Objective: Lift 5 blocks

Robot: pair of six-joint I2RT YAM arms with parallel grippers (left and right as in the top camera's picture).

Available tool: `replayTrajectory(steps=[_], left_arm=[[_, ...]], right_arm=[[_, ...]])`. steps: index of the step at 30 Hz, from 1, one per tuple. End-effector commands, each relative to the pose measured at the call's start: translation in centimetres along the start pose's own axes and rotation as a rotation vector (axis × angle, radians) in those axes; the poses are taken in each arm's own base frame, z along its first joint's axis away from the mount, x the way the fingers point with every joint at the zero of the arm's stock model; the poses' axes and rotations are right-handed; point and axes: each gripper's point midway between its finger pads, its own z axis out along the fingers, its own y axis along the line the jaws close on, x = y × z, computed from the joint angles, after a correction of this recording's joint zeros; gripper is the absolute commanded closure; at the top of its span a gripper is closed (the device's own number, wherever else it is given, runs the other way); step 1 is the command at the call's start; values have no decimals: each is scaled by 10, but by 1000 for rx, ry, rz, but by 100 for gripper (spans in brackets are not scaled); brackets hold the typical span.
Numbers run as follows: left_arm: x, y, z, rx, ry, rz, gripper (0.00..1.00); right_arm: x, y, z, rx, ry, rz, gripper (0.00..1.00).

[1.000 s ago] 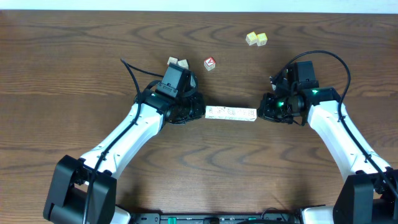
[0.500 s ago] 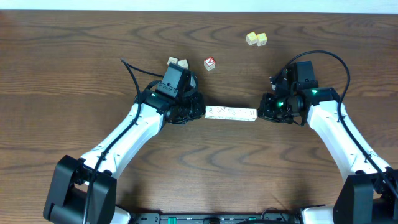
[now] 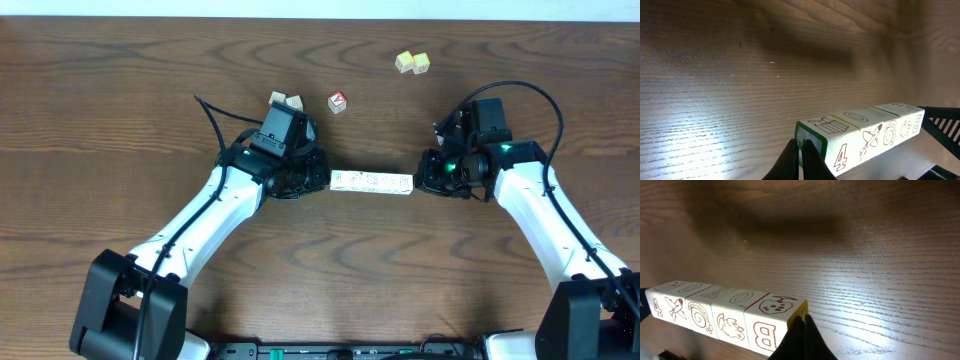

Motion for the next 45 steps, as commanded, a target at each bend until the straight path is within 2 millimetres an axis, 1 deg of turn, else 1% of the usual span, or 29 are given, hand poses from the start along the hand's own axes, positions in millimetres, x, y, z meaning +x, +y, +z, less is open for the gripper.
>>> replayTrajectory(steps=[1,28,45], left_arm=[[15,-65,-15,201,66,92,93],[15,-65,-15,201,67,77,92],[15,-64,-12,198,71,71,93]], right_arm=[[19,65,-10,-251,76,-74,99],[16,67,-10,-255,65,-74,99],[15,77,-5,-249,47,-91,99]])
